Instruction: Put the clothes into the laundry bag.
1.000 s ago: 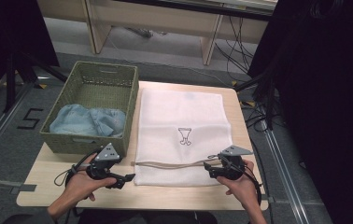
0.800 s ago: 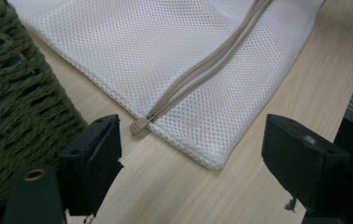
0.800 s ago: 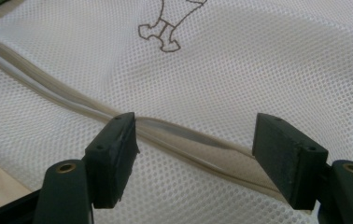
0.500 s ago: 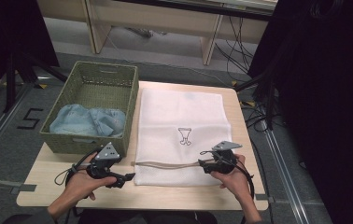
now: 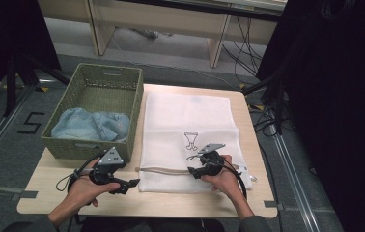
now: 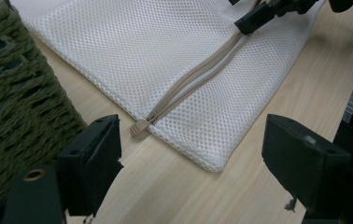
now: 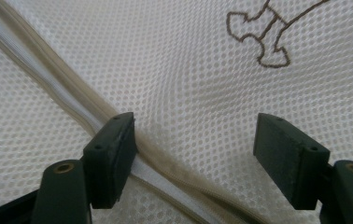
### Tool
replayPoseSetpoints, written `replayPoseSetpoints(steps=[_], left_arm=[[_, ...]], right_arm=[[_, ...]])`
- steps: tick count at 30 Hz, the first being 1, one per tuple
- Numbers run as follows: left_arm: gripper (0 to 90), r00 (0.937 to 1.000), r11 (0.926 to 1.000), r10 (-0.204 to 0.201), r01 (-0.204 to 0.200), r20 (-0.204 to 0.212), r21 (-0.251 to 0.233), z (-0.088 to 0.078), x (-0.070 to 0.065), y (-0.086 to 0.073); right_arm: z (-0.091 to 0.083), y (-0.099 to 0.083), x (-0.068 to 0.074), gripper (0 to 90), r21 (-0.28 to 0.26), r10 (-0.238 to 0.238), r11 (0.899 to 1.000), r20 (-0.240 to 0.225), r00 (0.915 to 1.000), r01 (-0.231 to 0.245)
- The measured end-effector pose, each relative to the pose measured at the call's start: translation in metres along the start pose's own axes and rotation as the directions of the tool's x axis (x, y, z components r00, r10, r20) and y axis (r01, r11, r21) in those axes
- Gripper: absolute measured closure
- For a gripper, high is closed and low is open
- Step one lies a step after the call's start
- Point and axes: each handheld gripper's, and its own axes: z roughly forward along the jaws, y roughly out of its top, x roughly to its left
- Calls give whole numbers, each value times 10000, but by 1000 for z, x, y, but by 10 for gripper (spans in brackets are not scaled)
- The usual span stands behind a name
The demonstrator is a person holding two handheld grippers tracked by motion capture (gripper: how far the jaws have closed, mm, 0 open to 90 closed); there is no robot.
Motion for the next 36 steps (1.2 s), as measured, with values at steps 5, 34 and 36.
replayPoseSetpoints(steps=[5, 34, 36], left_arm=[[194, 10000, 10000, 28, -28, -14, -35, 0, 1, 0], [198, 9982, 9923, -341, 281, -485, -1204, -29, 15, 16], [197, 9938, 9865, -463, 296, -1012, -1610, -44, 24, 27]], right_arm=[[9, 2, 1, 263, 394, -233, 9989, -160, 9996, 239], [-13, 33, 0, 866, -905, -409, 9946, 995, 9942, 499], [-18, 36, -2, 866, -977, -508, 9934, 1026, 9934, 608]])
